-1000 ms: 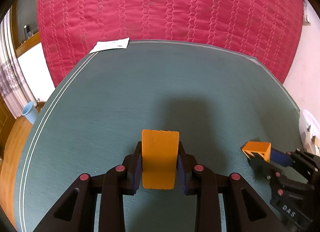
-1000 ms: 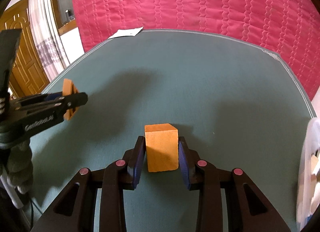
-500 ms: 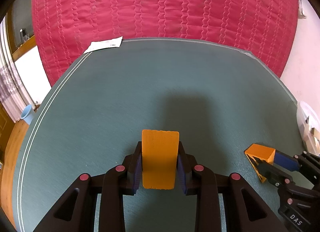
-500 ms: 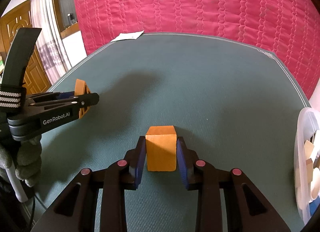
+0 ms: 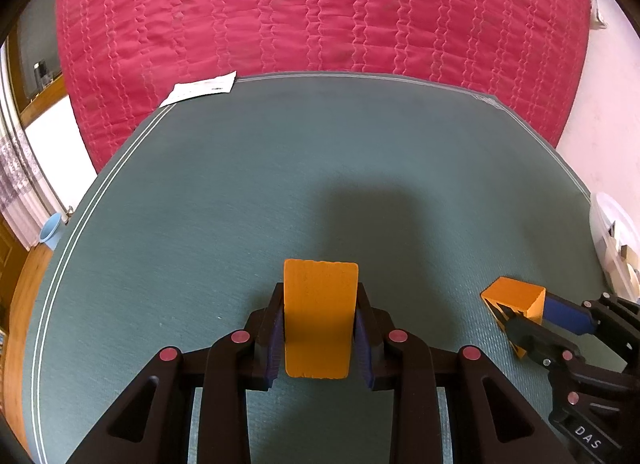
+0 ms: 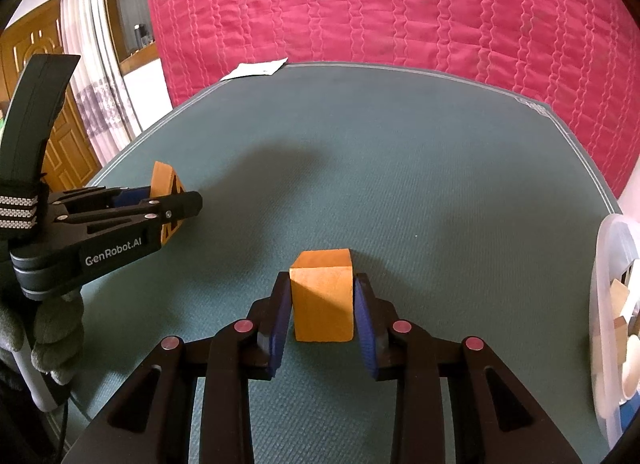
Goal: Organize rigid objects
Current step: 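Carry the orange triangle into the basin and open the right gripper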
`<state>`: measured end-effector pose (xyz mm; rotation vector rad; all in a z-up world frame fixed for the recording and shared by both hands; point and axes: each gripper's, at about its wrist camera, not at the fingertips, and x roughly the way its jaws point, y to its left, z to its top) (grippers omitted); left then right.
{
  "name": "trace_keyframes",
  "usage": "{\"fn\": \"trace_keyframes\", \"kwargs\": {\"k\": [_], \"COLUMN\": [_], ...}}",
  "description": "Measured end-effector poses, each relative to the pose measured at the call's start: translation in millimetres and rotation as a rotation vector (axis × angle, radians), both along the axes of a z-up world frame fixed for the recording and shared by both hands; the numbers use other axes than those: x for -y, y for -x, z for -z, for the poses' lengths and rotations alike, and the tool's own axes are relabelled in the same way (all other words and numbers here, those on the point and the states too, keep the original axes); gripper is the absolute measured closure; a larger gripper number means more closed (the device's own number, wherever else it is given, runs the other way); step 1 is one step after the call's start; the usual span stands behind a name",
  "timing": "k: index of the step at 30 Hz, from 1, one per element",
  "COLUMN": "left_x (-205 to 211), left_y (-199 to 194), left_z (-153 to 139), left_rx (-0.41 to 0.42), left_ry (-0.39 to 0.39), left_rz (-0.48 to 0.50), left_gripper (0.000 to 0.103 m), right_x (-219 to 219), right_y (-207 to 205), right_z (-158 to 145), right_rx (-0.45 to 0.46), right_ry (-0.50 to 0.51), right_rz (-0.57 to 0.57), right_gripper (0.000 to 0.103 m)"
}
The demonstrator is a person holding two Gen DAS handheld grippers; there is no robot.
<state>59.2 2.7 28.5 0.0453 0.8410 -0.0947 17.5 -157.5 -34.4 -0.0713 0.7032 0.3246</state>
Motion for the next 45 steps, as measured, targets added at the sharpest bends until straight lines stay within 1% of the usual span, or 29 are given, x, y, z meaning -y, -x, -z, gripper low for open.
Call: {"fn": "trace_keyframes", "kwargs": {"k": [10, 16, 20, 25, 28, 34, 38, 45], "left_x": [3, 11, 19, 30, 37, 55, 66, 87], "left_y": [2, 6, 9, 13, 15, 20, 22, 27], "left_z": [1, 2, 3, 2, 2, 0, -3, -11], "left_rx": [-0.004, -0.006, -0.012, -0.018, -0.021, -0.022, -0.02, -0.007], "left_ry": [-0.001, -0.002, -0.004, -0.007, -0.009, -0.018, -0.026, -0.039], "left_rz": [0.007, 0.025, 0.037, 0.055, 0.069, 0.105, 0.129, 0.174], "left_gripper": [0.071, 0.071, 0.071, 0.071, 0.071, 0.071, 0.071, 0.072], "right_x": [7, 28, 51, 88, 116, 171, 207, 252], "right_y": [19, 36, 44, 55, 63, 72, 80, 93], "right_z": [-7, -12, -15, -26, -35, -46, -50, -47], "right_rx": [0.029, 0.042, 0.047, 0.084, 0.116, 0.15, 0.178, 0.199], "right_ry": [-0.029, -0.056, -0.073, -0.098, -0.11, -0.154, -0.179, -0.174], "right_rz": [0.001, 0.039, 0.091, 0.179, 0.253, 0.409, 0.512, 0.652], "right_gripper": [0.072, 0.072, 0.072, 0.072, 0.072, 0.072, 0.072, 0.071]}}
